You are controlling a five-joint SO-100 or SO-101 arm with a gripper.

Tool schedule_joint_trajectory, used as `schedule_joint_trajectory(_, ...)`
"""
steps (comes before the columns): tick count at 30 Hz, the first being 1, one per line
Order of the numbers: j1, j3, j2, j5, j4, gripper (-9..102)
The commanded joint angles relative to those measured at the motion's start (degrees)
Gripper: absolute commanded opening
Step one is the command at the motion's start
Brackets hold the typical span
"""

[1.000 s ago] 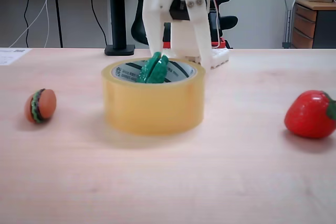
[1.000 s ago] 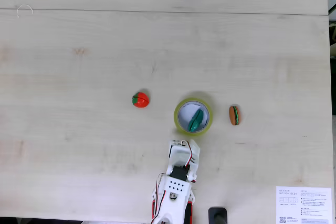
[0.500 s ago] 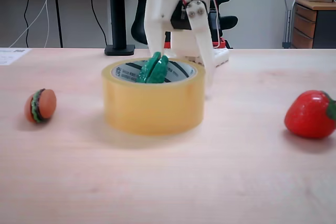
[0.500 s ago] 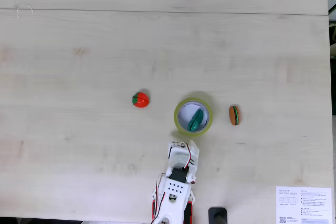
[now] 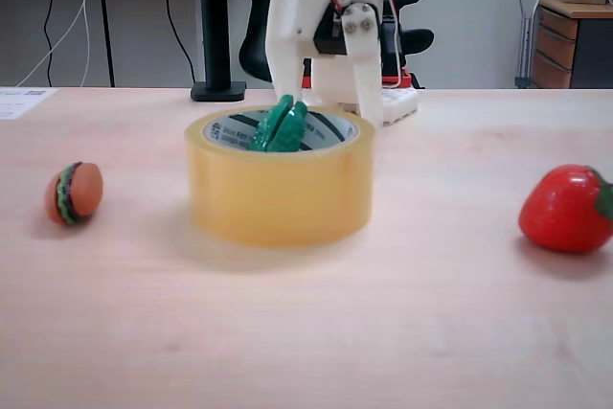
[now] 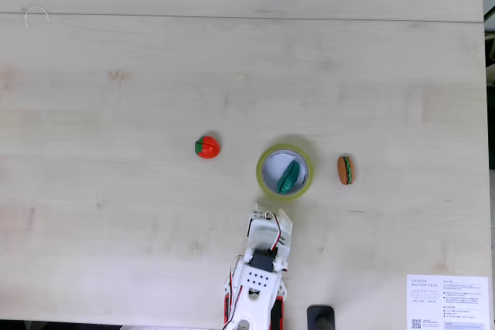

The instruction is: Grasp a cucumber and put it in the hole.

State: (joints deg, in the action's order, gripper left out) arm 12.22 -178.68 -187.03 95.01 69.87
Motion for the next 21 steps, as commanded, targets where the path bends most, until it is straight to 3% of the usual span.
schedule_joint_trajectory(1,0.09,0.53,-1.67,-0.44,2.99,21)
schedule_joint_trajectory(9,0.09,0.53,-5.71,-0.18,6.68,18)
schedule_joint_trajectory(21,0.09,0.53,-5.80,-0.09,8.26,0)
